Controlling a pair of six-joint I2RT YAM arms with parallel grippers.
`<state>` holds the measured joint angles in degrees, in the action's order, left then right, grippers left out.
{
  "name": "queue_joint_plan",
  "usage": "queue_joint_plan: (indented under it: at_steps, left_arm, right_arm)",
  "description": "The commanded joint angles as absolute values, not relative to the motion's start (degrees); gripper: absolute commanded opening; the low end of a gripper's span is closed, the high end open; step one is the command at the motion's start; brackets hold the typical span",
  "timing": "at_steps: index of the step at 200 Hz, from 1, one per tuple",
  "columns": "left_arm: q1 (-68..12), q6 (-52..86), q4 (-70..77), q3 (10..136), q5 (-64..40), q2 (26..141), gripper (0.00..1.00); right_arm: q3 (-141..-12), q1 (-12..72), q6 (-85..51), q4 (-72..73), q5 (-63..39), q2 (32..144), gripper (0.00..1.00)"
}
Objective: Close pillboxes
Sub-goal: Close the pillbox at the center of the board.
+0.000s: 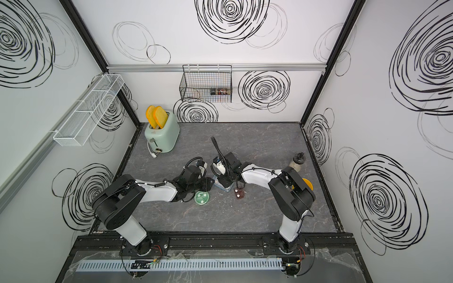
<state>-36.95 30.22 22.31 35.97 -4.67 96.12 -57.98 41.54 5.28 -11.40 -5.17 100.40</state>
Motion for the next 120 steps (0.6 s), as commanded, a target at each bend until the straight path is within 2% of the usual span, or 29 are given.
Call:
queue_joint_plan:
  at_steps: [1, 120]
  left_arm:
    - [-36.7, 30.6, 23.5, 36.6, -4.6, 97.4, 0.56]
    - [-36.9, 31.0, 23.5, 34.9, -3.6, 98.6, 0.51]
  right_arm:
    - [-56.5, 42.0, 4.8, -12.3, -4.4, 100.6, 0.60]
    - [-55.0, 42.4, 4.5, -15.9, -6.5, 103.3, 0.58]
